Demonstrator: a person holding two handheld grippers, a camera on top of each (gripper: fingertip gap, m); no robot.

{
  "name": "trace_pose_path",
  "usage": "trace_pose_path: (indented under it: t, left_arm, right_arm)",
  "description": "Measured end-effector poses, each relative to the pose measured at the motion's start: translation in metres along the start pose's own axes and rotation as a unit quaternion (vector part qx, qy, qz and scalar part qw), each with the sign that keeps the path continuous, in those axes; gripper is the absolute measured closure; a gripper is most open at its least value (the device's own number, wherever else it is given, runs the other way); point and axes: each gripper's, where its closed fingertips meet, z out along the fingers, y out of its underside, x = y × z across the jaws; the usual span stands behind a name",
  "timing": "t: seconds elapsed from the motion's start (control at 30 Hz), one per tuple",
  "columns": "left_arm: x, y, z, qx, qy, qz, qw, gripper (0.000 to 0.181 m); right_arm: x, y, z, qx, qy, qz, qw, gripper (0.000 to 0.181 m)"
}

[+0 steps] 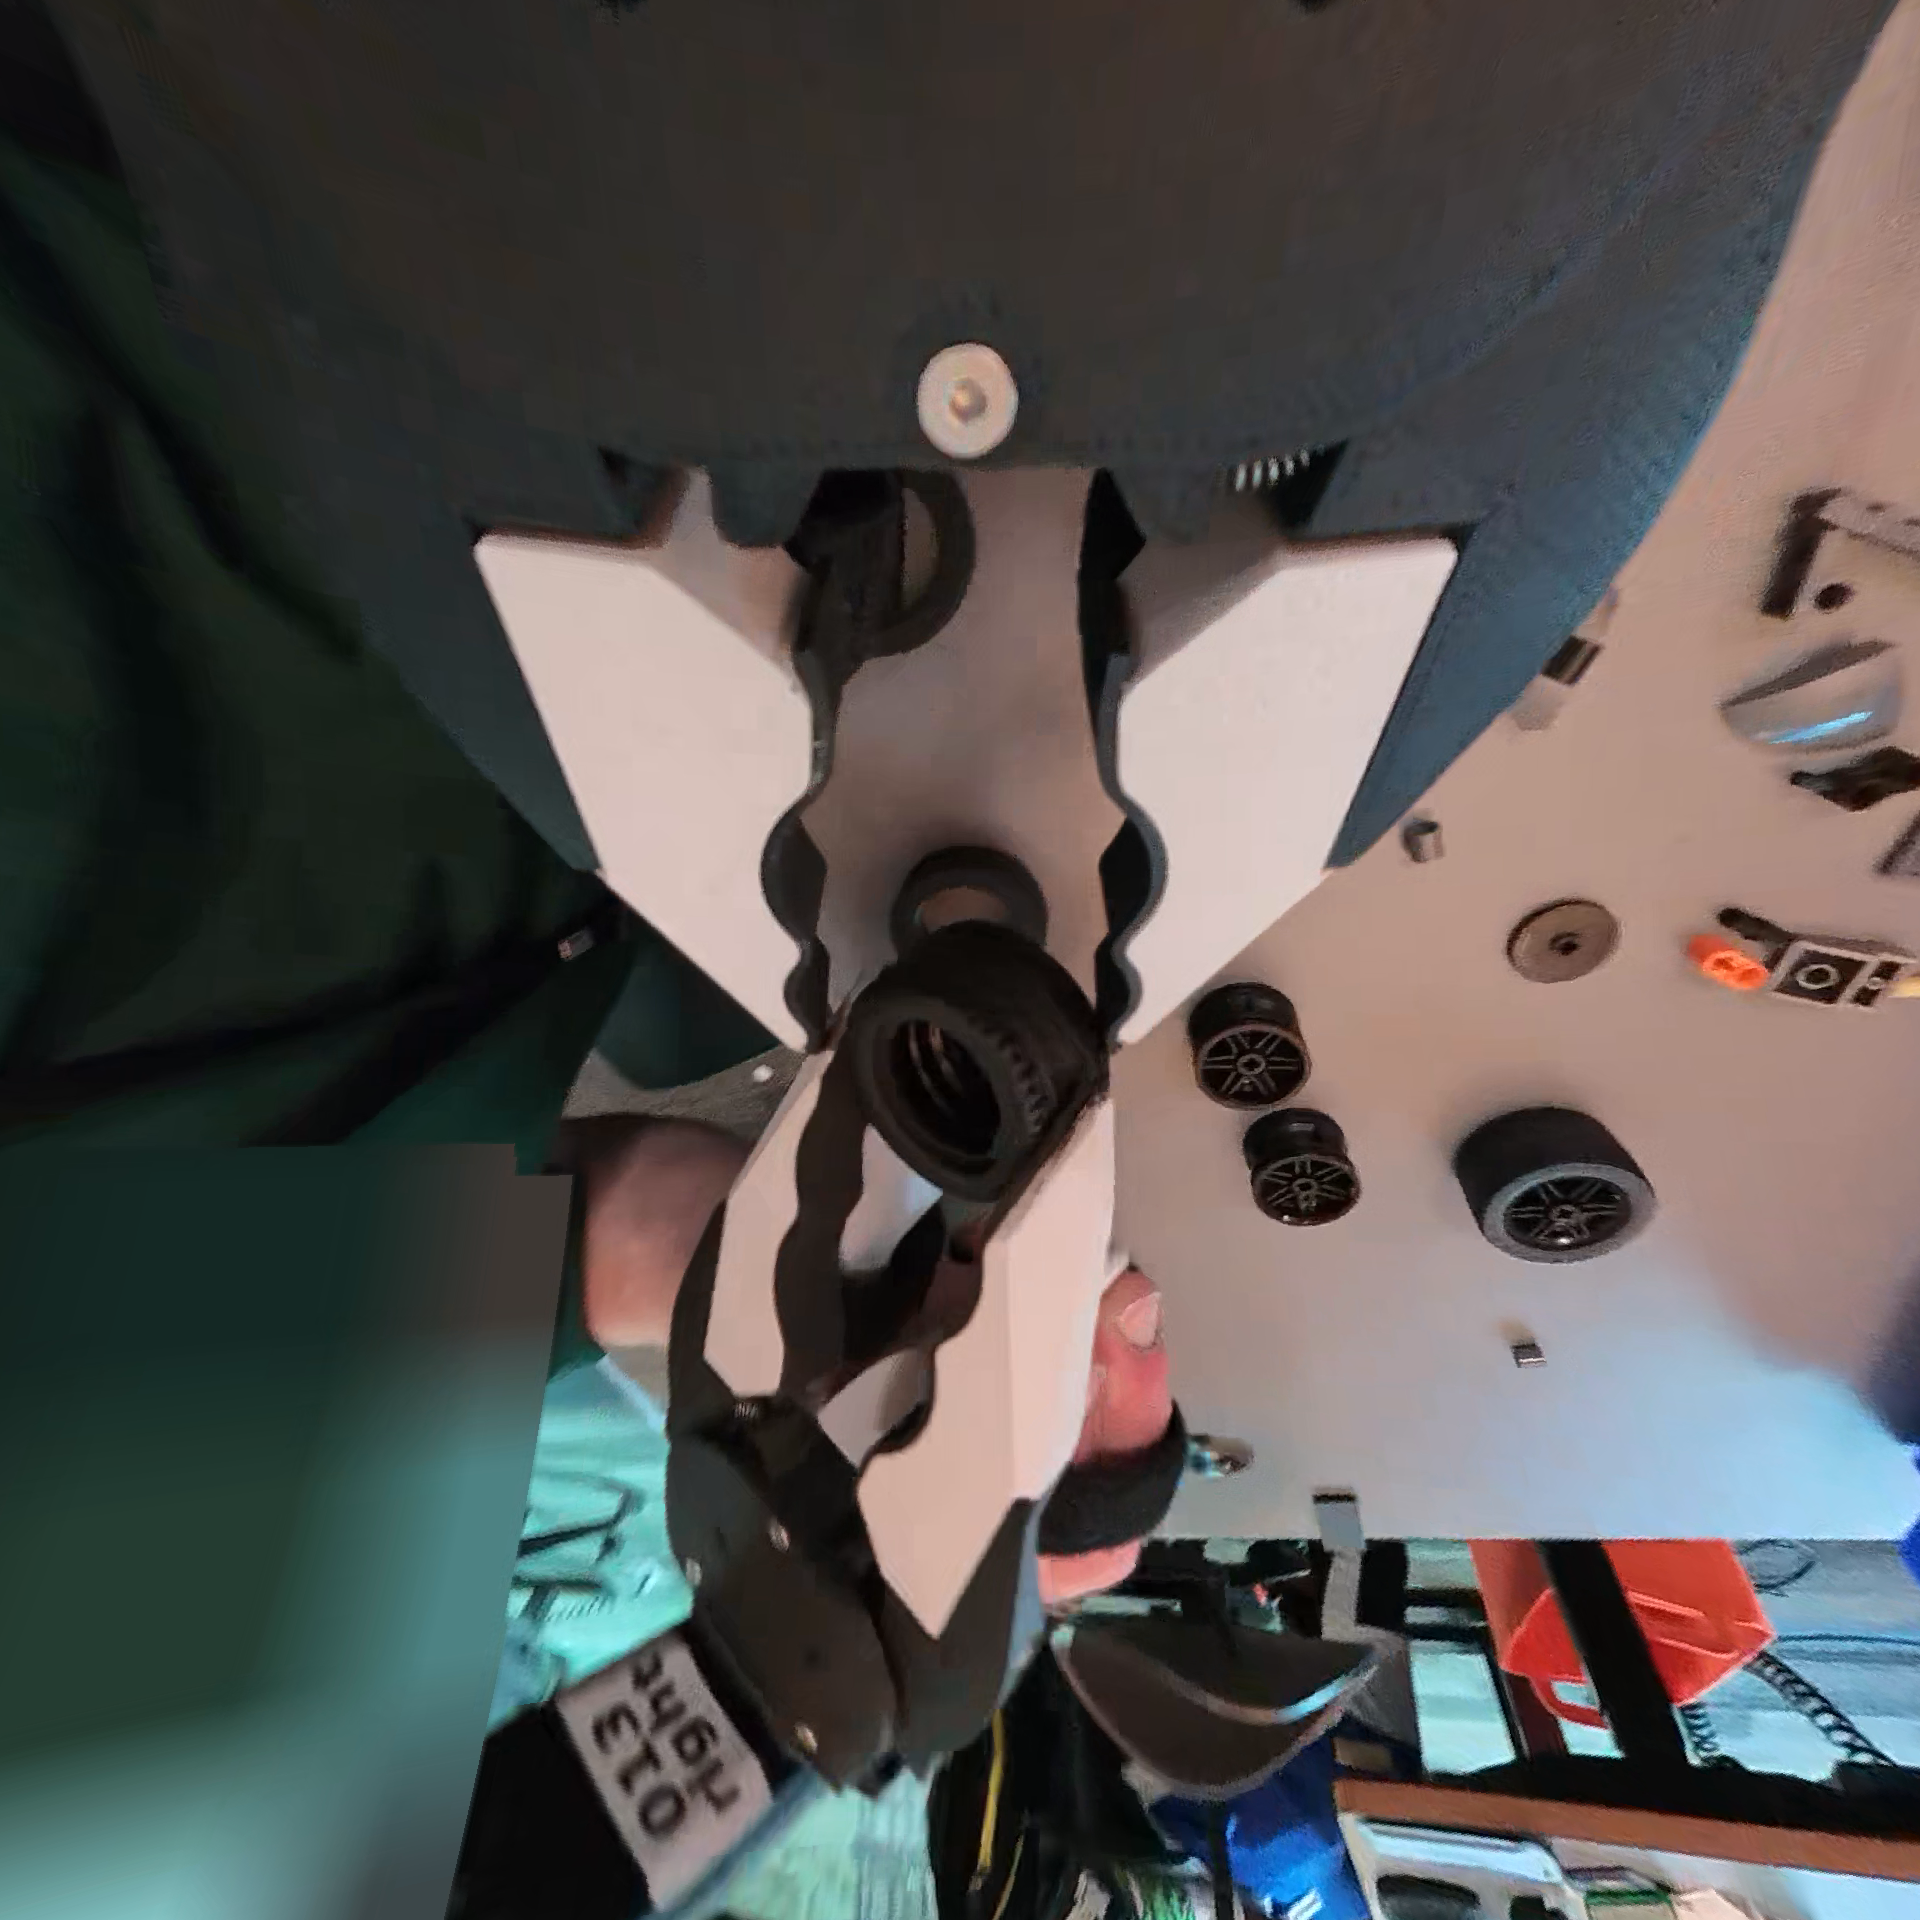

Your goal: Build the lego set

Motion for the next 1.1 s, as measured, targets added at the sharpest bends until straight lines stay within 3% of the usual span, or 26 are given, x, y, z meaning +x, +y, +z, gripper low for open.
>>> trace_pose_path:
  t: [0.27,0.37,0.5,0.57,0.67,0.97,1.1]
  left_arm:
    - [0.002,-0.014,-0.013,0.069,0.055,-0.059,0.994,0.143]
    - [-0.004,-0.021,-0.021,0.101,0.059,-0.083,0.99,0.144]
    - [-0.018,-0.01,-0.021,0.055,0.001,-0.051,0.997,0.143]
    - [-0.021,-0.01,-0.017,0.041,-0.026,-0.027,0.998,0.143]
    - [-0.022,-0.009,-0.009,0.018,-0.05,0.004,0.999,0.143]
    - [-0.033,0.001,0.008,-0.025,-0.11,0.017,0.994,0.148]
    - [-0.047,0.006,0.015,-0.042,-0.176,0.021,0.983,0.148]
  right_arm:
    - [0.006,-0.009,0.002,0.008,0.003,-0.035,0.999,0.137]
    - [0.015,0.0,-0.002,-0.025,0.017,-0.026,0.999,0.126]
    - [0.024,-0.009,-0.02,0.013,-0.021,0.116,0.993,0.131]
    - [0.029,-0.006,-0.017,-0.004,-0.028,0.185,0.982,0.136]
    - [0.029,0.008,-0.006,-0.038,-0.028,0.237,0.97,0.158]
    - [0.027,0.038,0.0,-0.124,0.029,0.236,0.963,0.163]
    - [0.032,0.051,0.0,-0.166,0.094,0.206,0.96,0.164]
